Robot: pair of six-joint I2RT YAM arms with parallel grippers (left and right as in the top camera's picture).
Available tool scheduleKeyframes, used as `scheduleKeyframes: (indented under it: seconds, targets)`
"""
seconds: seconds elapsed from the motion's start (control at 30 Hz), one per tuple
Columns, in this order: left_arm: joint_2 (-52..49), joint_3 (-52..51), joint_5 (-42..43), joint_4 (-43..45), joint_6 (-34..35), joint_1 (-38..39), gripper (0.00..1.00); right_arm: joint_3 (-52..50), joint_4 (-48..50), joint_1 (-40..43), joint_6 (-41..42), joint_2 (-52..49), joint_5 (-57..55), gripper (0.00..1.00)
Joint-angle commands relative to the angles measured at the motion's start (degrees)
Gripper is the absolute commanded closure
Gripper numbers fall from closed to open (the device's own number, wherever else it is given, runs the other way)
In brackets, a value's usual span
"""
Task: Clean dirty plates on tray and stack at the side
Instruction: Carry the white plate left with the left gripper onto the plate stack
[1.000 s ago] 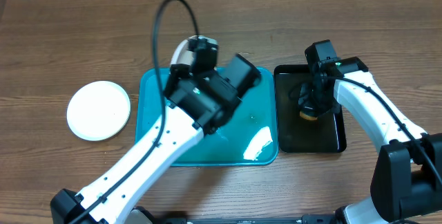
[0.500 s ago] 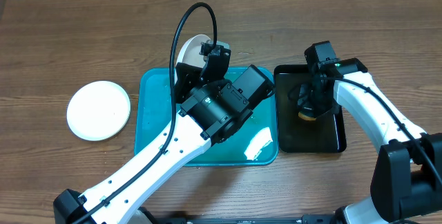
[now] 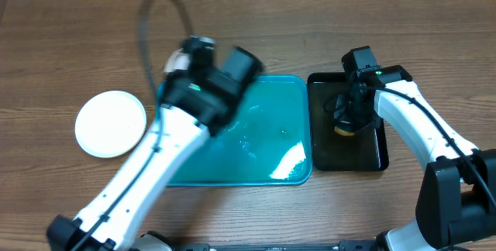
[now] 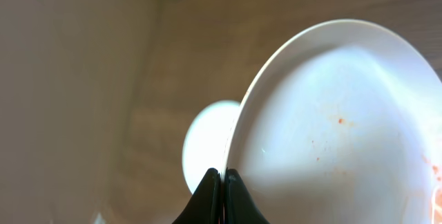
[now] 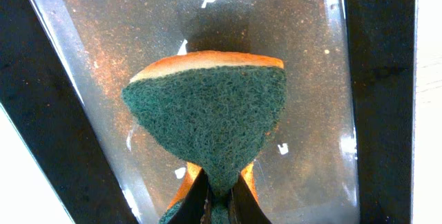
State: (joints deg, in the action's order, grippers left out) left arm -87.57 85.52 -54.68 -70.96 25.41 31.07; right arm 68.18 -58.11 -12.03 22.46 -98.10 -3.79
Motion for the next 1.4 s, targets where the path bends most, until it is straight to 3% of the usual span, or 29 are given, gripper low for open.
scheduleKeyframes:
  seconds: [0.0, 0.23, 0.4, 0.73, 0.77, 0.8, 0.87, 0.9, 0.93, 0.97, 1.1, 1.2, 1.37]
  targets:
    - [4.9, 0.2, 14.9, -0.2, 1.3, -13.6, 0.96, -0.1, 0.1, 0.1, 0.0, 0.9, 0.1, 0.96]
    - [2.6, 0.1, 37.9, 1.5, -5.0, -42.0, 0.96, -0.1, -0.2, 0.1, -0.1, 0.9, 0.0, 0.96]
    - [-1.4, 0.1, 46.2, 4.8, -7.7, -56.4, 0.96, -0.1, -0.5, 0.1, -0.1, 0.9, 0.0, 0.96]
    - [-13.7, 0.1, 46.6, 7.6, -7.6, -62.7, 0.96, -0.1, -0.8, 0.1, 0.0, 0.9, 0.0, 0.96]
    - [-14.5, 0.1, 46.6, 7.5, -7.6, -62.8, 0.94, -0.1, -0.7, 0.1, 0.0, 0.9, 0.1, 0.96]
    - [-15.3, 0.1, 46.6, 7.3, -7.6, -63.0, 0.80, -0.1, -0.7, 0.1, 0.0, 0.9, 0.1, 0.96]
    - [-16.3, 0.1, 46.9, 6.6, -6.9, -63.3, 0.76, -0.1, -0.8, 0.1, -0.1, 0.9, 0.0, 0.96]
    - [-16.4, 0.1, 47.1, 6.3, -6.1, -63.3, 0.59, -0.1, -0.8, 0.1, -0.1, 0.9, 0.0, 0.96]
    - [-16.4, 0.1, 47.3, 6.2, -5.6, -63.3, 0.32, -0.1, -0.8, 0.1, -0.1, 0.9, 0.0, 0.96]
    - [-16.2, 0.2, 47.3, 5.7, -4.7, -63.3, 0.25, -0.1, -0.7, 0.1, -0.1, 0.9, 0.0, 0.96]
    - [-14.1, 0.2, 52.3, 4.9, -4.6, -63.3, 0.16, -0.1, -0.5, 0.1, -0.8, 0.9, 0.6, 0.96]
    - [-9.1, 0.2, 62.0, 5.6, -6.9, -61.7, 0.14, -0.1, 1.8, 0.7, -9.2, 0.9, 9.5, 0.96]
    - [-1.9, 0.2, 67.3, 5.6, -12.7, -52.3, 0.13, -0.1, 4.2, 3.4, -9.2, 0.9, 15.1, 0.96]
